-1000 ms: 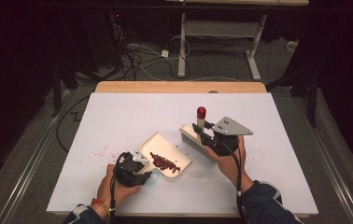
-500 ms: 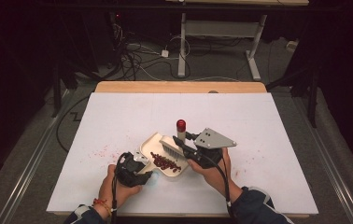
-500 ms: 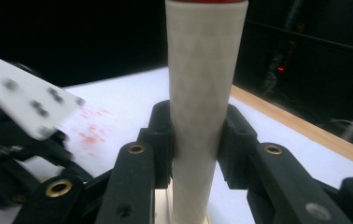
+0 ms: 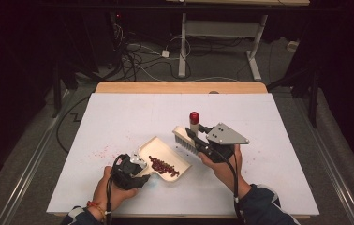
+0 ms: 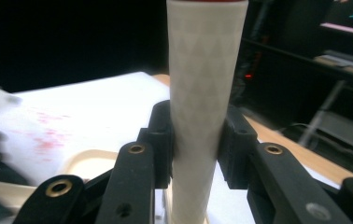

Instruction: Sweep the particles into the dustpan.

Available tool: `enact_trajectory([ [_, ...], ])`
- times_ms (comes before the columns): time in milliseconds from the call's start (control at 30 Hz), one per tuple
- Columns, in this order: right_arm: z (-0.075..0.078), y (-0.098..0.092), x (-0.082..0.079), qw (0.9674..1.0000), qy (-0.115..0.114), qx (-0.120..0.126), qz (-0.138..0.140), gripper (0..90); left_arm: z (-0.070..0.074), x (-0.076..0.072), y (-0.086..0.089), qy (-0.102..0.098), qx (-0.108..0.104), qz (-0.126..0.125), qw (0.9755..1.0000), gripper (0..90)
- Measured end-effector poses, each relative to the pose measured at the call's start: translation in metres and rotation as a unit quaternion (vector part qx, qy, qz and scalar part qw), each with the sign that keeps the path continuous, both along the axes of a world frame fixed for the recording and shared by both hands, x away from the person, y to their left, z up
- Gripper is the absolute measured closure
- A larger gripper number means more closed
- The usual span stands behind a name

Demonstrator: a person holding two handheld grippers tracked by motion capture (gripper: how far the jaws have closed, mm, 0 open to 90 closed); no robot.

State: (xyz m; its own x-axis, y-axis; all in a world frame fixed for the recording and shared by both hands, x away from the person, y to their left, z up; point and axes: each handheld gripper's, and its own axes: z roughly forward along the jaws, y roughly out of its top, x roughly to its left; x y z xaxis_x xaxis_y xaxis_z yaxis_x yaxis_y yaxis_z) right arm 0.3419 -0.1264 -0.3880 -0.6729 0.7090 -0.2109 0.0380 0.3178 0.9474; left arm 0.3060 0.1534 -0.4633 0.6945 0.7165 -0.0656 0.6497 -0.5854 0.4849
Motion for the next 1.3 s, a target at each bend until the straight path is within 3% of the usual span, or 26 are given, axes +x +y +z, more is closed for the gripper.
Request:
enact_trajectory([
  [67, -0.007, -0.005, 0.009, 0.9998, 0.014, -0.001, -0.014, 70.1, 0.001, 0.0, 0.0, -0.002, -0.004, 0.002, 1.0, 63.5],
  [200, -0.014, -0.002, 0.014, 0.9997, 0.012, -0.01, -0.018, 70.1, 0.002, 0.003, -0.002, 0.005, -0.006, 0.006, 1.0, 63.5],
  [433, -0.016, 0.019, 0.008, 0.9991, 0.027, -0.019, 0.027, 70.0, 0.0, 0.007, -0.004, 0.009, -0.007, 0.0, 0.9999, 63.5],
  [633, -0.013, 0.024, -0.002, 0.9974, 0.044, 0.004, 0.057, 70.2, 0.001, 0.007, -0.004, 0.004, -0.007, 0.003, 1.0, 63.5],
  [833, -0.003, 0.023, -0.011, 0.9964, 0.035, 0.019, 0.075, 70.2, 0.0, 0.007, -0.003, 0.003, -0.009, 0.006, 0.9999, 63.5],
  [1000, 0.01, 0.011, -0.013, 0.9981, 0.011, 0.02, 0.057, 70.2, -0.001, 0.007, -0.002, 0.002, -0.008, 0.004, 1.0, 63.4],
  [1133, 0.011, 0.002, -0.011, 0.9993, 0.006, 0.014, 0.035, 70.1, -0.001, 0.006, -0.002, 0.001, -0.007, 0.002, 1.0, 63.4],
  [1300, 0.003, -0.014, -0.014, 0.9995, 0.014, -0.025, 0.012, 70.1, -0.001, 0.006, -0.002, -0.001, -0.007, 0.004, 1.0, 63.4],
])
